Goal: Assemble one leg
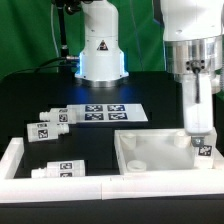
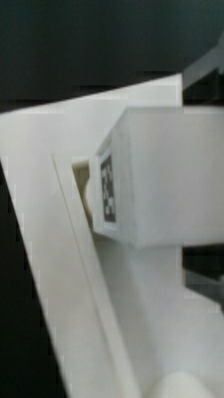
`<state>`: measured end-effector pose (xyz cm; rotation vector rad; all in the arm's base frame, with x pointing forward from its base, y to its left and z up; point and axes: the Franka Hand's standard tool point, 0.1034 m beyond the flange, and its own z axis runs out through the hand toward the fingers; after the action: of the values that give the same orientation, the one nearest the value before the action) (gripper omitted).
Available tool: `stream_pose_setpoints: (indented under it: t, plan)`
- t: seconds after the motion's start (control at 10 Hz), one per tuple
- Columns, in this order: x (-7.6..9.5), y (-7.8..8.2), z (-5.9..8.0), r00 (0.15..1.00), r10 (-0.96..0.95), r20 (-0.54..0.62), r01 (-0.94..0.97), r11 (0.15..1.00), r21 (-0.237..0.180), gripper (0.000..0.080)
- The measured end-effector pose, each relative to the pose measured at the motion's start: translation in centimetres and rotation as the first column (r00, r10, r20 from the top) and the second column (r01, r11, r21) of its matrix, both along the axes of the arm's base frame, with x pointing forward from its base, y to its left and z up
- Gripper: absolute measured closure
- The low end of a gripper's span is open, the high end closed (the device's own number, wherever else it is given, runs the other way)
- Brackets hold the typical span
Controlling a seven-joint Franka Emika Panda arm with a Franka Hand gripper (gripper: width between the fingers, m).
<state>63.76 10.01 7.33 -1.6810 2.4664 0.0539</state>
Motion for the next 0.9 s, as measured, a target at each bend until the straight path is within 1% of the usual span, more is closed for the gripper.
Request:
stream_pose_setpoints:
  t: [0.1,0.4,0.5,0.6,0.7,0.8,0.9]
  plan:
    - [0.0,0.0,0.0,0.999,-0.044,-0.005,0.044,0.999,0.003,0.0512]
    - [-0.1,0.0,0.0,0.999,-0.04,-0.004,0.04,0.999,-0.003,0.0512]
    - [-0.1,0.0,-0.1,0.999,-0.04,-0.004,0.04,0.999,-0.003,0.0356]
    - [0.0,0.1,0.1,0.999,-0.039,-0.002,0.039,0.999,-0.003,0.0229]
    - [0.3,0.7,1.1,0.999,-0.032,0.012,0.032,0.999,0.005,0.0229]
    - [0.6,1.3,2.9,0.999,-0.024,0.038,0.023,1.0,0.017,0.0165]
    - [0.7,1.3,4.2,0.998,-0.018,0.057,0.017,1.0,0.024,0.0154]
